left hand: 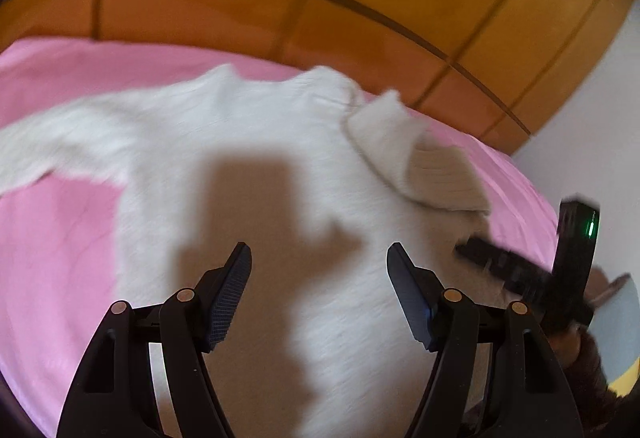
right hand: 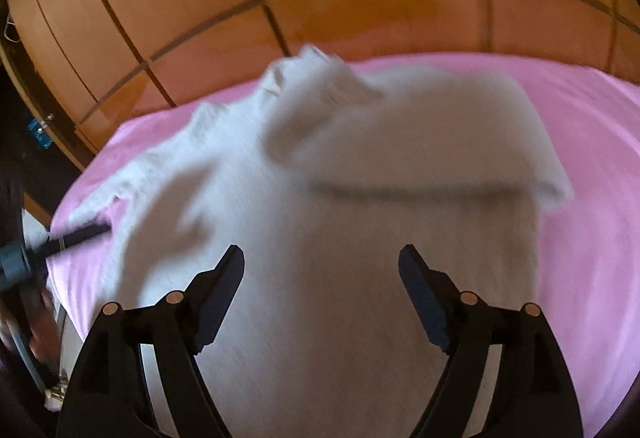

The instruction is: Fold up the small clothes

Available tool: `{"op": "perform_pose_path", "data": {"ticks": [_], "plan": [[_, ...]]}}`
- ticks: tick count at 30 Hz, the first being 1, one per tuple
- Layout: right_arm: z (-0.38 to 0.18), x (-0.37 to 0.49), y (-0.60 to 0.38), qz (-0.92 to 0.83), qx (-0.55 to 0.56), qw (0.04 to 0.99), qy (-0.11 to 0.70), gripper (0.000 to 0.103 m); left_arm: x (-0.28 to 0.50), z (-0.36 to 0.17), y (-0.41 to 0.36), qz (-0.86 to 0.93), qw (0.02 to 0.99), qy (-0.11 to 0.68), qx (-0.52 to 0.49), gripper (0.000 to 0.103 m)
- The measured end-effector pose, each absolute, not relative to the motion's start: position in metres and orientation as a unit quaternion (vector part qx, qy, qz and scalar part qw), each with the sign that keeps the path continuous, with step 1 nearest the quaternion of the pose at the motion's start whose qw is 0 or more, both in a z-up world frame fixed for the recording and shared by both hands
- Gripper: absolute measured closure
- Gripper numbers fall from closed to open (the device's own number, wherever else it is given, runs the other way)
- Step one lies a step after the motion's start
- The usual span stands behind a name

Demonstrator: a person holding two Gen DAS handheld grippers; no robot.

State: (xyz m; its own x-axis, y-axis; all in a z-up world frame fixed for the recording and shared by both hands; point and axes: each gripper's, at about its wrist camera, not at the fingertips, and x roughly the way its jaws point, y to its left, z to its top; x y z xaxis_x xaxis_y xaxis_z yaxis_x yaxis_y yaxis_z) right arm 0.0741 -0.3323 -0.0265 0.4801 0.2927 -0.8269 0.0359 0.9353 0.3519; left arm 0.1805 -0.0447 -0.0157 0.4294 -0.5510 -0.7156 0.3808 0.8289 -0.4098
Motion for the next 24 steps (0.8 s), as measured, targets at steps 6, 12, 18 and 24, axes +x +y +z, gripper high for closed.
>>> {"op": "perform_pose_path", "data": {"ticks": [6, 12, 18, 24], "plan": [[-0.039, 0.044, -0.348, 0.062, 0.192, 0.844, 0.498, 0.018, 0.215, -0.02, -0.127, -0.285, 0.824, 0.486, -0.06, 0.034], [-0.038, 0.035, -0.359, 0.074, 0.22, 0.843, 0.485, 0.012, 0.258, -0.051, -0.18, -0.244, 0.813, 0.526, -0.058, 0.034], [-0.033, 0.03, -0.377, 0.066, 0.241, 0.842, 0.479, 0.012, 0.286, -0.061, -0.15, -0.233, 0.808, 0.516, -0.161, 0.097], [-0.02, 0.04, -0.41, 0.027, 0.274, 0.852, 0.445, 0.012, 0.278, -0.067, -0.095, -0.237, 0.8, 0.512, -0.205, 0.094]]}}
